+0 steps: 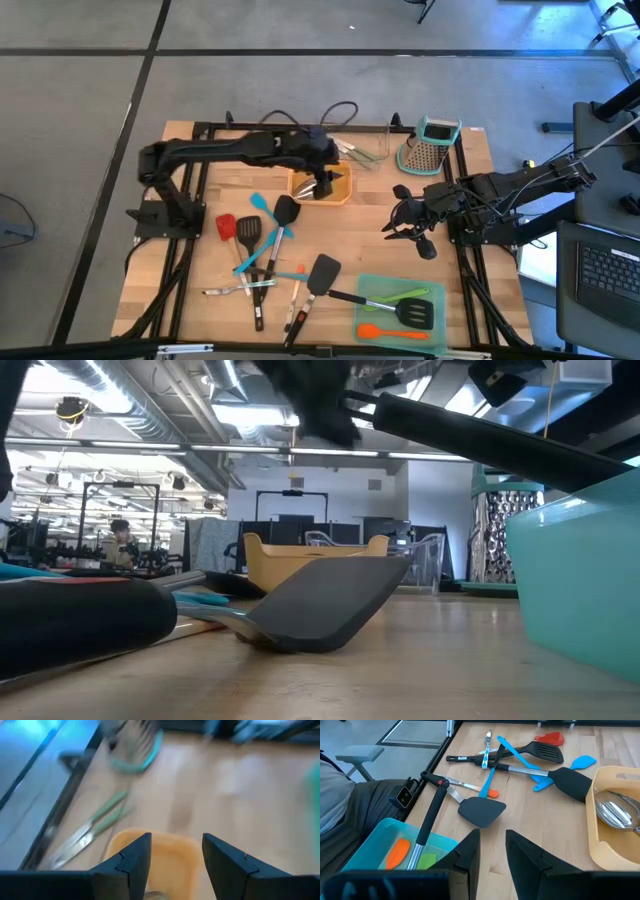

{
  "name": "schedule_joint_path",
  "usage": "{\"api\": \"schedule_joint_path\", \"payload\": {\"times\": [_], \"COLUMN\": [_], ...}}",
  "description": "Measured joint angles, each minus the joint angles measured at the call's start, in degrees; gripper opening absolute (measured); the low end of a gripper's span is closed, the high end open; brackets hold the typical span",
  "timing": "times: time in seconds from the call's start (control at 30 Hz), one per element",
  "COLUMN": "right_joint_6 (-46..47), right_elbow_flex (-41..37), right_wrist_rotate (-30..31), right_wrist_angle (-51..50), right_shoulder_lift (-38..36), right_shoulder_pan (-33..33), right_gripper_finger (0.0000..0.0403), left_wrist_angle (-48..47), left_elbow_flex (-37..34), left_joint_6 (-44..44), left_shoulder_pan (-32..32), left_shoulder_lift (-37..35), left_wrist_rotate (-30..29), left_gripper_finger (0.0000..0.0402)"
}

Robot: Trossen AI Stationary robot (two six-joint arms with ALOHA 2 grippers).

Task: Pick & Place Kitchen Items
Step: Put the white blue into the transparent bin

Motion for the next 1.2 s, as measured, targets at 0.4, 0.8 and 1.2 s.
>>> {"api": "schedule_joint_path", "payload": {"times": [0.4, 0.8, 1.2], "right_joint_6": [0.0, -0.9, -0.9], "right_elbow_flex": [0.0, 0.0, 0.0], "right_wrist_rotate": [0.0, 1.1, 1.1], "right_wrist_angle": [0.1, 0.0, 0.1], "right_shoulder_lift": [0.0, 0.0, 0.0], "right_shoulder_pan": [0.0, 0.0, 0.0], "right_gripper_finger": [0.0094, 0.0094, 0.0094], "left_wrist_angle": [-1.5, -15.2, -19.5], "left_elbow_flex": [0.0, -3.2, -8.8], "left_joint_6": [-9.2, -31.9, -53.9], "left_shoulder_pan": [-13.1, -31.3, -47.2], "left_shoulder_lift": [-10.9, -10.4, -10.4], "left_wrist_rotate": [15.8, 6.4, -12.2], "left_gripper_finger": [0.0166, 0.0153, 0.0152]}}
